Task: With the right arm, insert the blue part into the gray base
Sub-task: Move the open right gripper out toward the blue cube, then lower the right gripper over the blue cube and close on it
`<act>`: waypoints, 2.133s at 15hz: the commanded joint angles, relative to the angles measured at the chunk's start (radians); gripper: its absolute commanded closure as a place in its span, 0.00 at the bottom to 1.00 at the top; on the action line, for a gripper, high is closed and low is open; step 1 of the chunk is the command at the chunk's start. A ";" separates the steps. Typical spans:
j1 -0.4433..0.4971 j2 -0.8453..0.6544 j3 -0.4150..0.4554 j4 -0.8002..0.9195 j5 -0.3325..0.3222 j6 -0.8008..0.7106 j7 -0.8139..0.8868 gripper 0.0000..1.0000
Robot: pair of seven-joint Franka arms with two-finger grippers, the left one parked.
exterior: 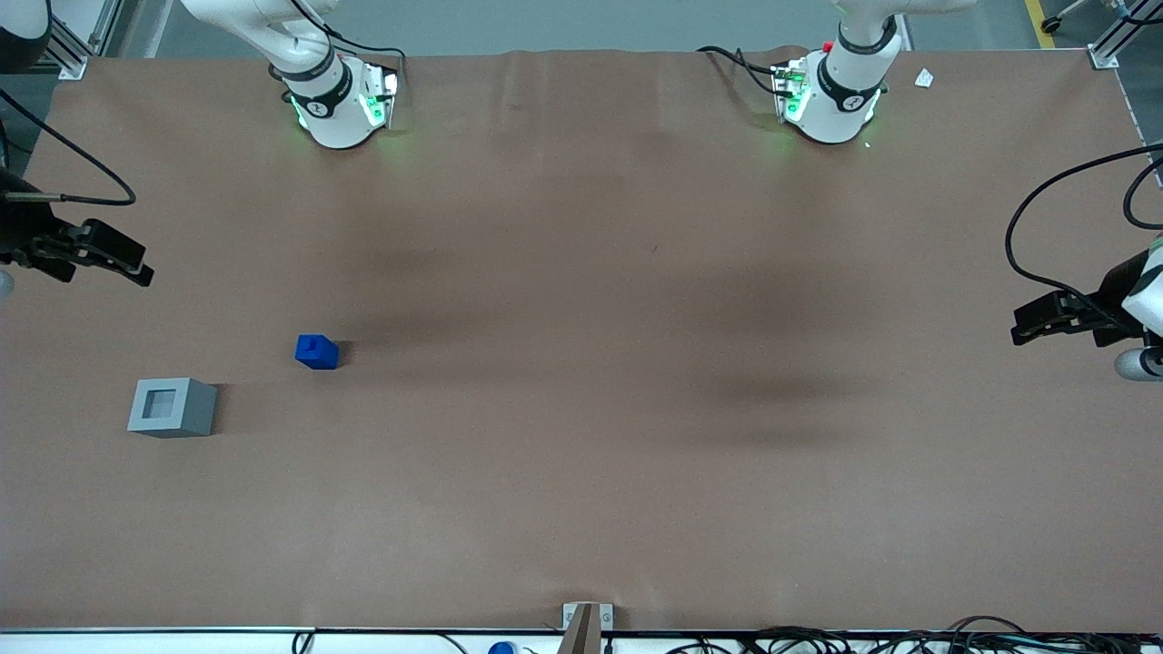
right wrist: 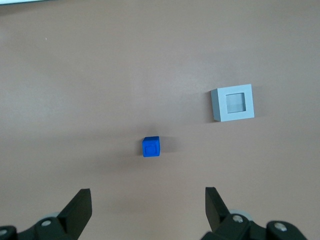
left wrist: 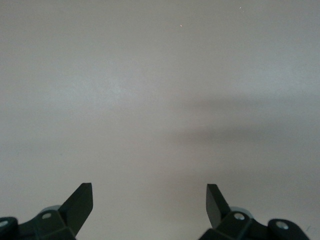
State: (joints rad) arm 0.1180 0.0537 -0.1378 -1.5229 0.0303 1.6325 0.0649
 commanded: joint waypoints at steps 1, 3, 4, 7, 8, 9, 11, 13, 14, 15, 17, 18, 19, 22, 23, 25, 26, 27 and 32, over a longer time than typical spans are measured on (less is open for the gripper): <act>-0.008 0.025 0.006 0.021 0.006 0.016 0.004 0.00; -0.001 0.034 0.006 0.010 0.006 0.015 0.004 0.00; 0.000 0.040 0.006 -0.011 0.006 0.023 0.004 0.00; 0.014 0.041 0.007 -0.077 0.006 0.072 0.003 0.00; 0.025 0.041 0.007 -0.100 0.006 0.091 0.004 0.00; 0.026 0.041 0.007 -0.121 0.006 0.107 0.004 0.00; 0.028 0.043 0.009 -0.155 0.006 0.134 0.004 0.00; 0.025 0.046 0.007 -0.181 0.006 0.164 0.004 0.00; 0.023 0.055 0.009 -0.181 0.006 0.165 0.004 0.00; 0.022 0.058 0.007 -0.183 0.006 0.162 0.004 0.00; 0.020 0.060 0.007 -0.209 0.006 0.170 0.004 0.00; 0.022 0.060 0.007 -0.221 0.006 0.184 0.004 0.00; 0.023 0.060 0.007 -0.241 0.006 0.196 0.004 0.00; 0.028 0.060 0.009 -0.301 0.006 0.265 0.004 0.00; 0.028 0.060 0.007 -0.337 0.006 0.309 0.004 0.00; 0.028 0.060 0.009 -0.407 0.006 0.392 0.004 0.00; 0.035 0.067 0.009 -0.437 0.006 0.427 0.004 0.00; 0.041 0.083 0.009 -0.459 0.006 0.461 0.004 0.00; 0.069 0.115 0.009 -0.638 0.005 0.722 0.006 0.00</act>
State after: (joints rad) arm 0.1694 0.1793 -0.1266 -2.0828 0.0325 2.2734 0.0649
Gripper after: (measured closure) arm 0.000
